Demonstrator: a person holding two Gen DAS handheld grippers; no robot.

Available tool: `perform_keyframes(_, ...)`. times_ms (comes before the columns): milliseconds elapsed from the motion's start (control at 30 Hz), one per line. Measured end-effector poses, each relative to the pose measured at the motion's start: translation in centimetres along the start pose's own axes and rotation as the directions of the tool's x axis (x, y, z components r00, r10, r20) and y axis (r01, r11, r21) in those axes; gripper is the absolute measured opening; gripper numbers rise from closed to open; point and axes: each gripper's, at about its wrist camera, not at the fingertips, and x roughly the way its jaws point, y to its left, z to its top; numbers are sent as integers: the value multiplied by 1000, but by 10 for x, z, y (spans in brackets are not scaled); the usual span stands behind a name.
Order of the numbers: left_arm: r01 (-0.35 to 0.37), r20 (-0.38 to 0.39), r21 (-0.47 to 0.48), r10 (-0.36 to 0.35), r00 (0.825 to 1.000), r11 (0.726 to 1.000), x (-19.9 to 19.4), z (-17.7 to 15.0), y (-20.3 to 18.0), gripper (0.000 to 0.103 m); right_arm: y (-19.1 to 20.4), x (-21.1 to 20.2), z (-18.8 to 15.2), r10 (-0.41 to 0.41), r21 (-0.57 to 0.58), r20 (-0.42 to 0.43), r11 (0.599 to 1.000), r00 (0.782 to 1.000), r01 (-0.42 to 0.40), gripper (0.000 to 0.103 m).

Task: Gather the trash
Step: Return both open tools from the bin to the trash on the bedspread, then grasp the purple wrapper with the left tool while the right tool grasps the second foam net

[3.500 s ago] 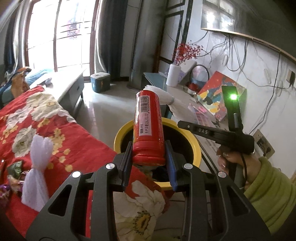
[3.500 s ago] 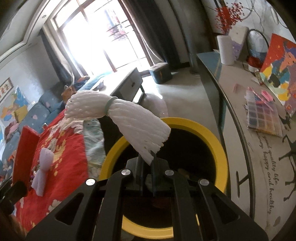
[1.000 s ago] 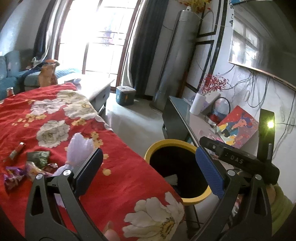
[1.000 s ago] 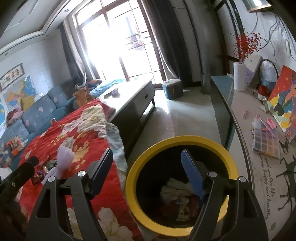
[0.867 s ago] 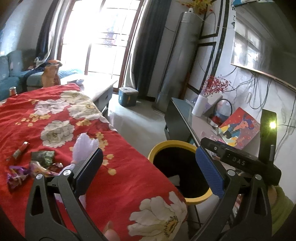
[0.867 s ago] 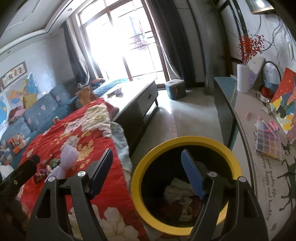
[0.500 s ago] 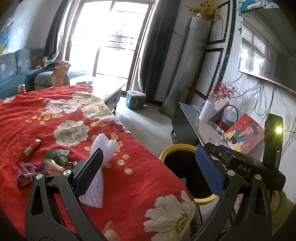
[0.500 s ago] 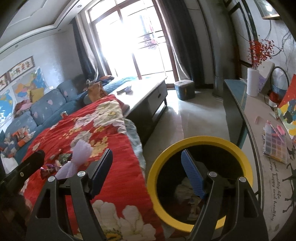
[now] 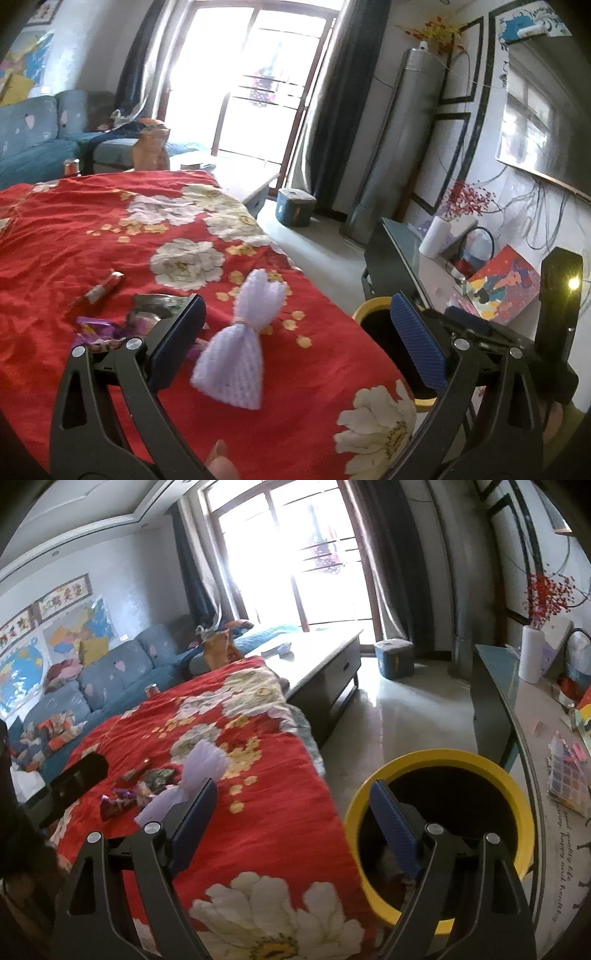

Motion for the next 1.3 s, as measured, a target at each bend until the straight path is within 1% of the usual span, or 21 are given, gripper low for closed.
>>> perform_keyframes(433,-78,28,-78,80,996,994,-20,5,46,92,42,17,-3,69,-56,-50,996,996,-72,82)
perform_keyframes(733,-142,33,-143,148,988,980,-31,5,85,92,73,31,-6,120,-91,-91,987,989,-129,82)
perform_keyframes(1067,-217,13,-230,226,974,949,-38,-1,135,92,100,58,-6,142,-124,-138,979,980,-159,82)
perform_keyframes(1233,-253,-22,-260,256,966,932,-35,-8,158,92,113,77,-12,138,-139,-174,977,975,-163,82)
perform_keyframes(1300,-254,-45,-267,251,967,930,-31,-13,166,92,115,85,-14,138,-140,-189,976,972,-166,82)
